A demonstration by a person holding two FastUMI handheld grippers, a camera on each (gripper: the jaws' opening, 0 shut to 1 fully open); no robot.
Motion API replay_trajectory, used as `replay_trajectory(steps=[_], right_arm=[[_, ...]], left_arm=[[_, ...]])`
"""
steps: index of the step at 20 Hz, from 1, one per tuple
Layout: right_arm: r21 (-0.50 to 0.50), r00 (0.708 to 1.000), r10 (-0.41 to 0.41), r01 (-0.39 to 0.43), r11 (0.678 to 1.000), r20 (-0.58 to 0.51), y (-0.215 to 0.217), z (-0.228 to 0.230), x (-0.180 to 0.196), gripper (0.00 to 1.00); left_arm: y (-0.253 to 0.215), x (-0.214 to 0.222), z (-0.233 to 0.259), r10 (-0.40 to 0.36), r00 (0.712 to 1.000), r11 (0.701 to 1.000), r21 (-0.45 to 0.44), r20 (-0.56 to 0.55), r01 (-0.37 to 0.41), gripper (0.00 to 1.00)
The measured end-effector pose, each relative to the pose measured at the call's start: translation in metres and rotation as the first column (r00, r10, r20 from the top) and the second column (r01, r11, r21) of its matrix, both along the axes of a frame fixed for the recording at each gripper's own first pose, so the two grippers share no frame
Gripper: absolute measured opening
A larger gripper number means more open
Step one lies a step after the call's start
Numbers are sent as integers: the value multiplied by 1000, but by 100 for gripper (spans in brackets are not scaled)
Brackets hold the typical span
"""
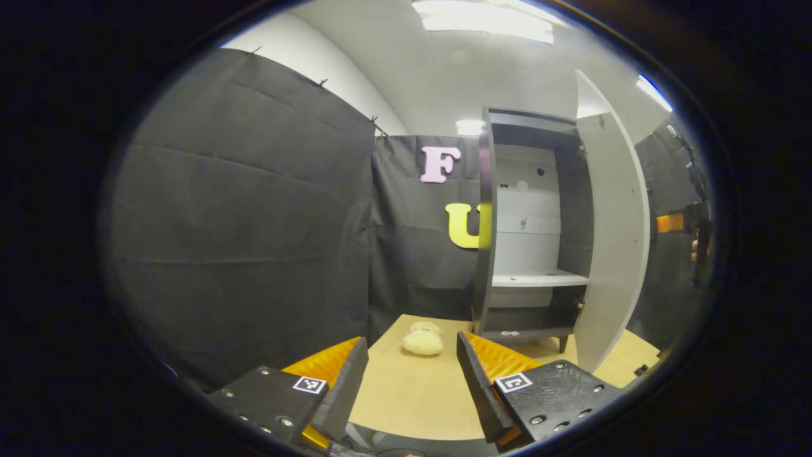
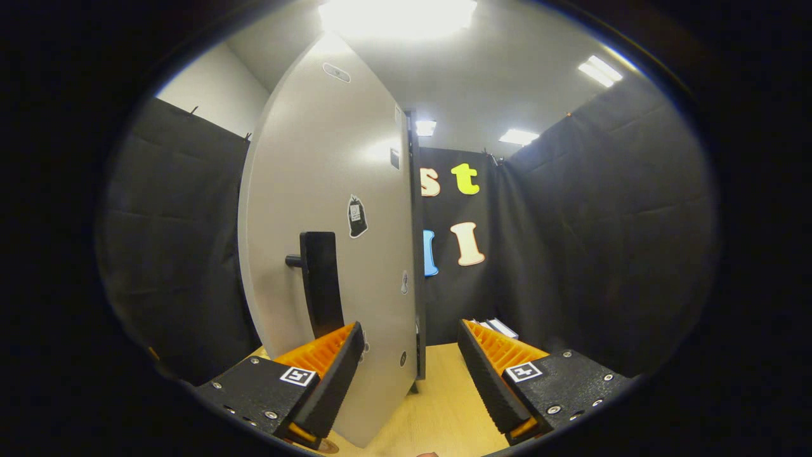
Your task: Open the cabinet door with the right hand, grasp the bottle in the cabinet with the left hand and place it on the coaster, then close the cabinet door with the right hand.
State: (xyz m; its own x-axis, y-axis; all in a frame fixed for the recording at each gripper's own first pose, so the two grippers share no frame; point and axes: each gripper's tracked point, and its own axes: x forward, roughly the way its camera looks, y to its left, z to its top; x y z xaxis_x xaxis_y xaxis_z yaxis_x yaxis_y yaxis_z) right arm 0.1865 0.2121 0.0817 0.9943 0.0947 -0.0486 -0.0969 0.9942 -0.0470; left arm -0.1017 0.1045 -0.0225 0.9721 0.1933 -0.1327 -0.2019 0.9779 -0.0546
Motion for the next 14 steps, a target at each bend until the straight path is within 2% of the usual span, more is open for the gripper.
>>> replay_trajectory(steps=[1,3,4,5,6,7,8,9,10,11,13,14], right_arm=[[2,1000,15,-15,1000,-3,4,-1,0,93],[-4,999,41,-41,999,-1,11,-1,0,93],[-6,999,51,-51,999,0,13,-2,1,88],[-6,998,63,-63,998,-1,16,-2,1,88],[-5,997,77,-77,997,0,20,-2,0,93],[-4,996,90,-90,996,0,22,-2,0,93],[-3,995,104,-104,995,0,25,-3,3,93],[-1,993,118,-118,993,2,28,-4,4,93],[1,991,131,-131,991,3,32,-4,4,93],[1,989,148,-148,989,5,37,-3,3,93],[5,983,183,-183,983,11,45,-3,4,93],[9,979,205,-205,979,13,50,-4,6,94]], left_arm=[[3,-2,0,10,1000,1000,0,-2,-10,87],[7,-6,1,28,1000,1000,-1,1,-28,87],[9,-8,2,34,999,999,-4,4,-34,81],[11,-9,1,42,999,999,-8,3,-42,87],[14,-13,1,52,999,999,-9,0,-52,86],[18,-16,1,61,998,998,-7,-3,-61,86],[20,-18,2,71,997,997,-4,-6,-71,81],[21,-19,1,79,997,997,0,-10,-79,81],[23,-21,2,86,996,996,3,-9,-86,87],[23,-21,3,93,996,996,5,-4,-93,81],[23,-20,2,102,995,995,4,-2,-102,81],[24,-20,1,110,994,994,6,-7,-110,86]])
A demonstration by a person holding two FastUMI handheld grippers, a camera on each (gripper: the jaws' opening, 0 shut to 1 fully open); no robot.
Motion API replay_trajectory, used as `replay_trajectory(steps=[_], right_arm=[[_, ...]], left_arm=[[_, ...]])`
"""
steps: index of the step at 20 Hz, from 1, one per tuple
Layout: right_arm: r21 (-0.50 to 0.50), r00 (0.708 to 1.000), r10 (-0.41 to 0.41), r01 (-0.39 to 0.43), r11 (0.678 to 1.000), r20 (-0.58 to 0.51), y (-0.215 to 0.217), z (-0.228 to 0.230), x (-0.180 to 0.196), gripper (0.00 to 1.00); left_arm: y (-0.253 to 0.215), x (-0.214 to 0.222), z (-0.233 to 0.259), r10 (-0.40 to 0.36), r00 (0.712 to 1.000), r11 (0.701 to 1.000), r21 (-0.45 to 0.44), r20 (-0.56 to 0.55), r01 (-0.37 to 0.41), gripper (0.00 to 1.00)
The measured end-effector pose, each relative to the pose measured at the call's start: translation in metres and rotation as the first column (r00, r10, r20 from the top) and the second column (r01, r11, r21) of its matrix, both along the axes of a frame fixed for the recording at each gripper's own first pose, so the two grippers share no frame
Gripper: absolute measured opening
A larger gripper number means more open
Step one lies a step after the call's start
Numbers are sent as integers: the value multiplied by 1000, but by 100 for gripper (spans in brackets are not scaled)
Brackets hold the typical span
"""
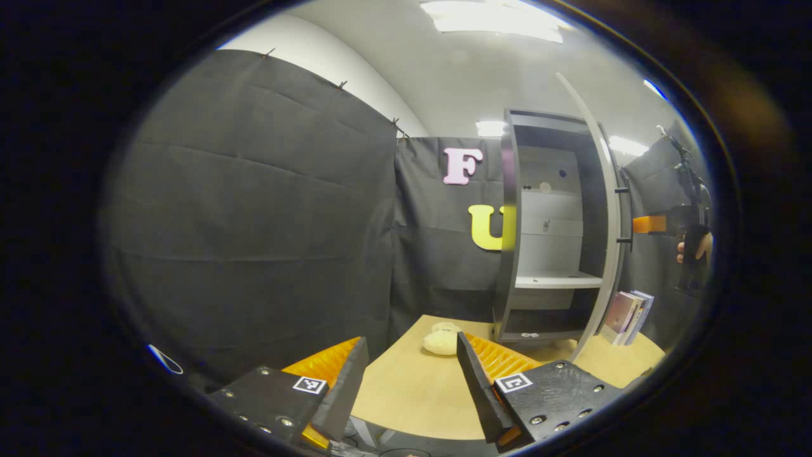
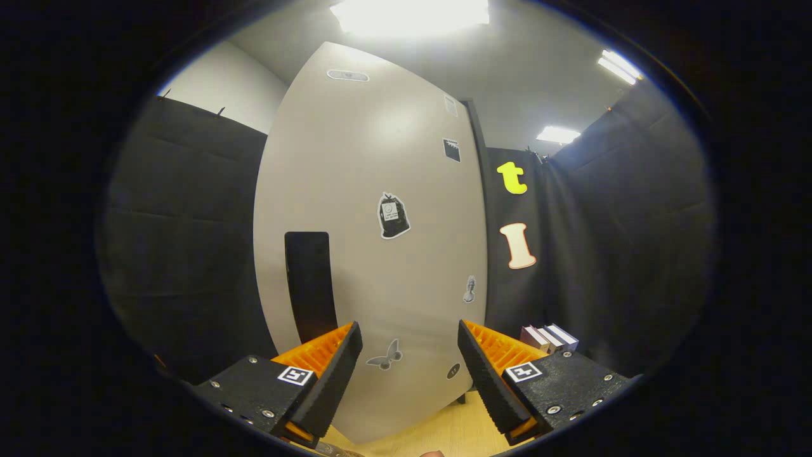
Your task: Open the cabinet door with the right hand, grasp the bottle in the cabinet with the left hand and place it on the coaster, then close the cabinet door with the right hand.
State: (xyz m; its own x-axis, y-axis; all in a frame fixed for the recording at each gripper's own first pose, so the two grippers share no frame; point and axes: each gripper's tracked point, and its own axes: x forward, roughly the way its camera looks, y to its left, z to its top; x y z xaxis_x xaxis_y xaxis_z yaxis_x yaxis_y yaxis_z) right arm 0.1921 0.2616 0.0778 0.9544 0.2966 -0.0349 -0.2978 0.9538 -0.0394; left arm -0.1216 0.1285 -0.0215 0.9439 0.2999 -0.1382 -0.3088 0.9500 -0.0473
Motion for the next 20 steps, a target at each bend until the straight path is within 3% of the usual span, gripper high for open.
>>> replay_trajectory(steps=[1,9,20], right_arm=[[3,1000,23,-23,1000,-5,5,-2,0,94],[19,993,113,-114,993,13,23,-1,1,94],[-13,996,49,-48,999,73,-6,8,-7,94]], left_arm=[[-1,0,-1,8,1000,1000,3,-2,-8,81],[1,0,4,19,1000,999,36,-9,-19,81],[-45,37,38,-144,988,989,38,48,143,81]])
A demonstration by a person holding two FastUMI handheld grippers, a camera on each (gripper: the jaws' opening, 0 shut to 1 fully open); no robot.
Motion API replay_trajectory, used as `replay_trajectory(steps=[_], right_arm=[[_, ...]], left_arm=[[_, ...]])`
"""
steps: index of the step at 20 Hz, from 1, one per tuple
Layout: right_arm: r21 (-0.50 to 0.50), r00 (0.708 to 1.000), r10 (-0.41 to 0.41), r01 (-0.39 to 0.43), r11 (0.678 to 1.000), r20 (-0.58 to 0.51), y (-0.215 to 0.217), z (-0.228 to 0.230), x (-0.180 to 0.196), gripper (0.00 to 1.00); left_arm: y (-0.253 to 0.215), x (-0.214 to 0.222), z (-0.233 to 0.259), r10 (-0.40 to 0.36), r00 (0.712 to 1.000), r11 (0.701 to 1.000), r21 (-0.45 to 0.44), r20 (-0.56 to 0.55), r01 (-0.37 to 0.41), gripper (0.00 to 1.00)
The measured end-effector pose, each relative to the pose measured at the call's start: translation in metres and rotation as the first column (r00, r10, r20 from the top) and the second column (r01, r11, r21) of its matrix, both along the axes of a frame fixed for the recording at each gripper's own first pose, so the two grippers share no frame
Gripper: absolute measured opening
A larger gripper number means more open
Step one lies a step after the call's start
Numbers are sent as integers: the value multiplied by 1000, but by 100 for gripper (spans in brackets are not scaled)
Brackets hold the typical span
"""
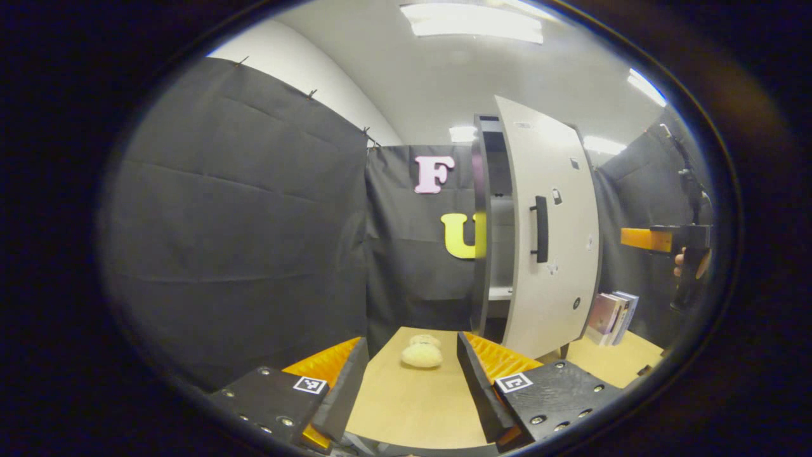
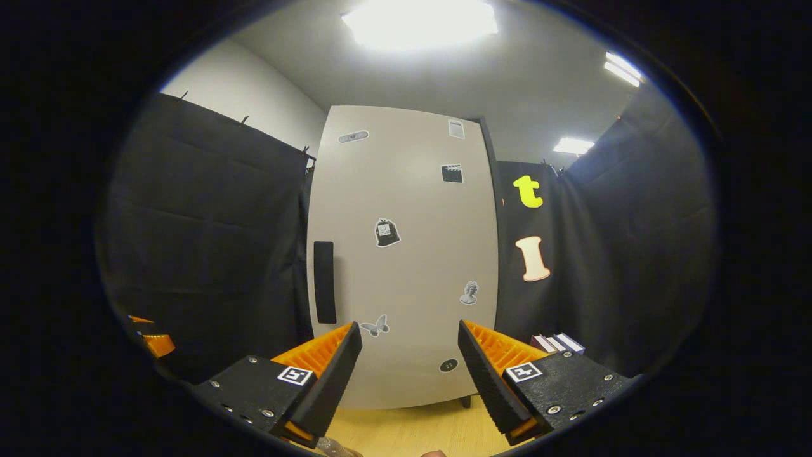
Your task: Open the cabinet door with the right hand, grasp the bottle in the cabinet with the left hand and place it on the coaster, then close the cabinet door with the right hand.
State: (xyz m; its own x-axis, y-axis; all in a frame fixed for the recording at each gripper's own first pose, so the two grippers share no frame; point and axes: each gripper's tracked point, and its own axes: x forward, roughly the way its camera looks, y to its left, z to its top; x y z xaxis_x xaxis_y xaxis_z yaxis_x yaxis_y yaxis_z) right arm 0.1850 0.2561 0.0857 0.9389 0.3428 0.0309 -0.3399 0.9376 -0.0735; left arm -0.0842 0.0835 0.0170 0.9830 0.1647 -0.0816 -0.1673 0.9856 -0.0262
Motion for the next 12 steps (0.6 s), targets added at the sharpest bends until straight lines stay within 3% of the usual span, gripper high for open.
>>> replay_trajectory(steps=[3,4,5,12], right_arm=[[-4,1000,-18,18,1000,10,-7,0,-5,94],[-12,1000,-28,28,1000,9,-12,-1,-7,94],[-17,999,-39,39,999,9,-17,-2,-9,94],[5,994,-111,111,994,-9,-36,-8,-21,94]], left_arm=[[-15,2,3,-40,999,999,-21,7,40,81],[-18,2,5,-50,999,999,-18,11,50,87],[-22,3,7,-60,998,998,-10,15,60,81],[-47,1,21,-110,993,994,4,41,110,80]])
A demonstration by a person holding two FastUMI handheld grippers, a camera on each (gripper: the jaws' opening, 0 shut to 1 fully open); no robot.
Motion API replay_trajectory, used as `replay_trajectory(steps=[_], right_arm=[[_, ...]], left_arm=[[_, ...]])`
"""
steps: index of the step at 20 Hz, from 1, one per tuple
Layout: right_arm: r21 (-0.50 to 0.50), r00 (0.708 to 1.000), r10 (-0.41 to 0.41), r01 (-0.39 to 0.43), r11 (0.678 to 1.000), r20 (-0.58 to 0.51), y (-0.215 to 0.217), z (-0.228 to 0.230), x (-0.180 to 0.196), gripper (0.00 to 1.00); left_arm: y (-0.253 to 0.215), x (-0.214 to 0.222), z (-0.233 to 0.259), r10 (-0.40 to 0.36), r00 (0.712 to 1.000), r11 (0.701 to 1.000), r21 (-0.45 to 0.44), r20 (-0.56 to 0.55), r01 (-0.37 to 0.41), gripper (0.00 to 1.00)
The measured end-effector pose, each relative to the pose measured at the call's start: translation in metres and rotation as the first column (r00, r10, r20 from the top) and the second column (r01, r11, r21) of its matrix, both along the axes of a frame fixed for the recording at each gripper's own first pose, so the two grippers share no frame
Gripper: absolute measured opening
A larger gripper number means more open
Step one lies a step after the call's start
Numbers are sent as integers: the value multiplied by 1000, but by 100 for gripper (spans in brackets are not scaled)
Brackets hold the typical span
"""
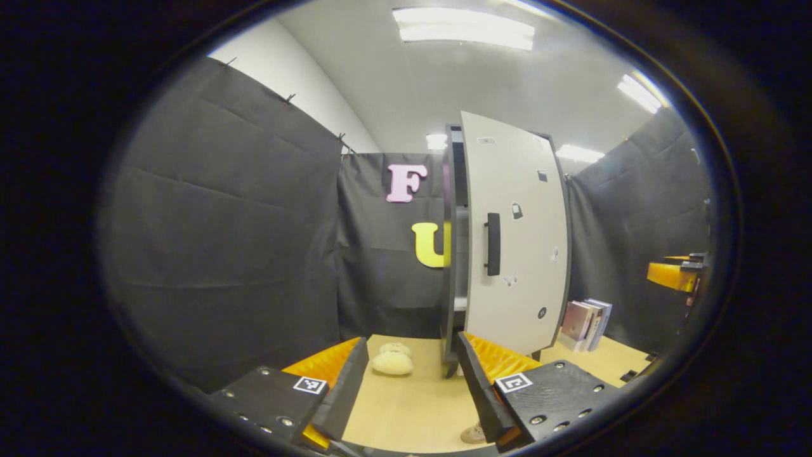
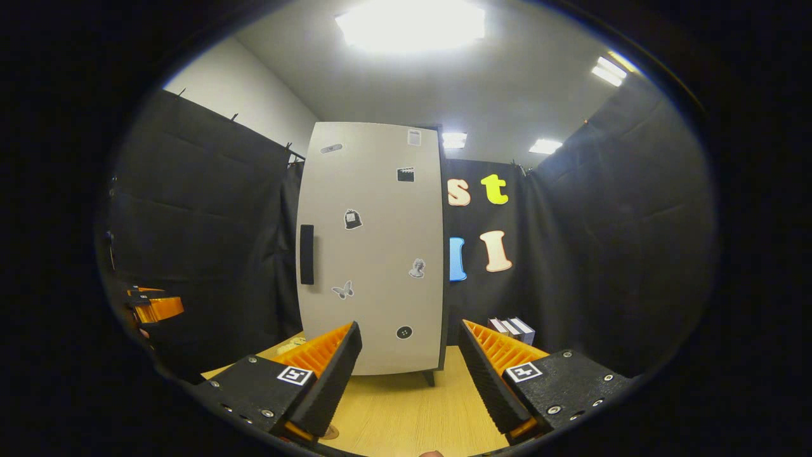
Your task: Open the cabinet door with the right hand, grasp the bottle in the cabinet with the left hand and place it on the coaster, then close the cabinet door with the right hand.
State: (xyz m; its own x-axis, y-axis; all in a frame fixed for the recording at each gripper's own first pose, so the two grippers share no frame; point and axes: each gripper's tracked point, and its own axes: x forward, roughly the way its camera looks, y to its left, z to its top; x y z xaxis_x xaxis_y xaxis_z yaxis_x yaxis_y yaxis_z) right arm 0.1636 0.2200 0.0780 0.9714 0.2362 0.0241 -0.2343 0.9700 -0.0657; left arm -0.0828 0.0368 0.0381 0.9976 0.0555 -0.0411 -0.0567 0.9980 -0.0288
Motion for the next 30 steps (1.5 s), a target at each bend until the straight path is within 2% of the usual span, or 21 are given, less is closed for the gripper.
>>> replay_trajectory(steps=[13,30], right_arm=[[58,998,-59,61,996,-27,-12,-11,-7,94],[43,998,-53,54,998,-20,-12,-13,-7,94]], left_arm=[[-17,-9,2,-9,1000,1000,29,17,9,80],[-14,-10,-13,-5,1000,1000,12,4,5,81]])
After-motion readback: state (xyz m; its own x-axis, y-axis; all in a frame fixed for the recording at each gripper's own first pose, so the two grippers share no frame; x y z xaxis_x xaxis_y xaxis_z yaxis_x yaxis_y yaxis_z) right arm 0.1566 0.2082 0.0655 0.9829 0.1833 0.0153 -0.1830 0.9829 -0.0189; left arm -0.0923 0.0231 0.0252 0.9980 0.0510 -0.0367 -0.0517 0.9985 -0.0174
